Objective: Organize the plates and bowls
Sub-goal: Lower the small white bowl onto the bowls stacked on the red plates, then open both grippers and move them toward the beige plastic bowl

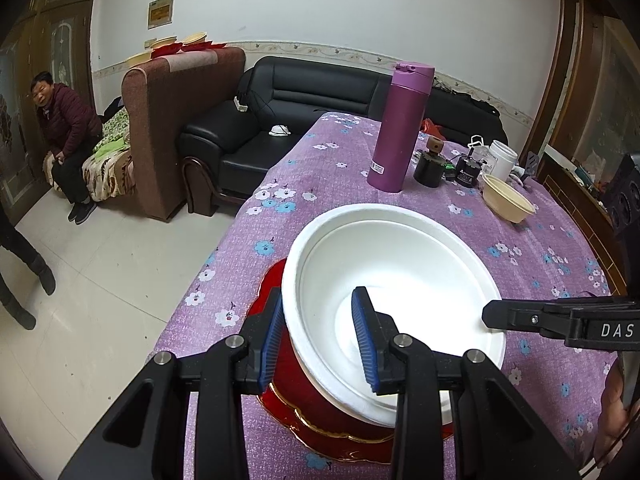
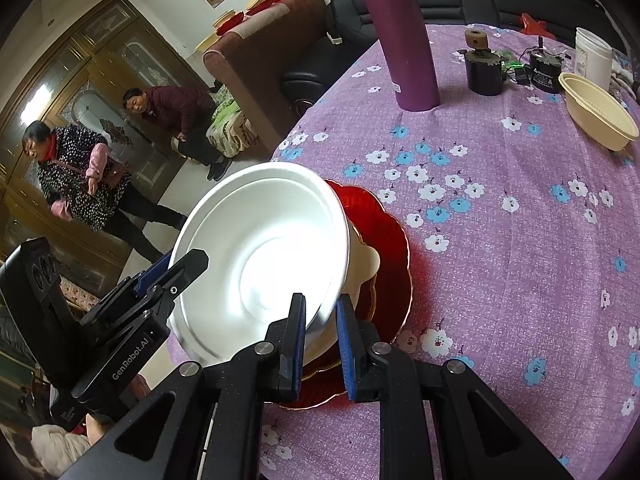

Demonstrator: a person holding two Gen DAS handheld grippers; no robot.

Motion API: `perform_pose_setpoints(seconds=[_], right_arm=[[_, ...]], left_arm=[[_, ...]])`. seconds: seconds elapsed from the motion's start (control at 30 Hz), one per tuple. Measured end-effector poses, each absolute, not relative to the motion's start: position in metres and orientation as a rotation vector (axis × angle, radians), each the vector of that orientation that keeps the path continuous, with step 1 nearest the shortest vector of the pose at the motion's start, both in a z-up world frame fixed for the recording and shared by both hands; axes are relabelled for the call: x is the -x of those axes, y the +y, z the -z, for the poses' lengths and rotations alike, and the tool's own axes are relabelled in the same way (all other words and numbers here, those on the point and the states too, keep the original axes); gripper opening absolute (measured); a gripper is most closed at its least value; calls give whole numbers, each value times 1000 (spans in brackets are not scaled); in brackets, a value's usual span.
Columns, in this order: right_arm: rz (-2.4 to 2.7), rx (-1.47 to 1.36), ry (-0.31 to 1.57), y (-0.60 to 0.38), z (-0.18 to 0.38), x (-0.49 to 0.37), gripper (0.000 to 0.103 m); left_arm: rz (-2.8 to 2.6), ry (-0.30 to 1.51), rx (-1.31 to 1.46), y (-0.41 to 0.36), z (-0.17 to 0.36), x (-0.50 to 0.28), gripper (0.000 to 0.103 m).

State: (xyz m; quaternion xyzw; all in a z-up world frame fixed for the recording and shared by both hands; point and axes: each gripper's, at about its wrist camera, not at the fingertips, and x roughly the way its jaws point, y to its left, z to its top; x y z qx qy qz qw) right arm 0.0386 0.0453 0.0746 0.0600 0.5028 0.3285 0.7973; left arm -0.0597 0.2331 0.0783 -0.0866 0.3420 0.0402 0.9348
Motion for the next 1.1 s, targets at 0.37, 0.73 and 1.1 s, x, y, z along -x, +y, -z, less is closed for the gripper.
perform_pose_setpoints(seconds=[0.37,0.73,1.1], right_arm=[[-709,-127,1079,46,-75,-38,20],[-710,-141,1054,35,-80,-36,22],[-703,-206,1032,6,-84,-35,22]], left_arm=[[-89,694,178,235,-78,59,39],[-105,672,174,234,-87,66,46],[-87,642,135,213,-104,74,46]])
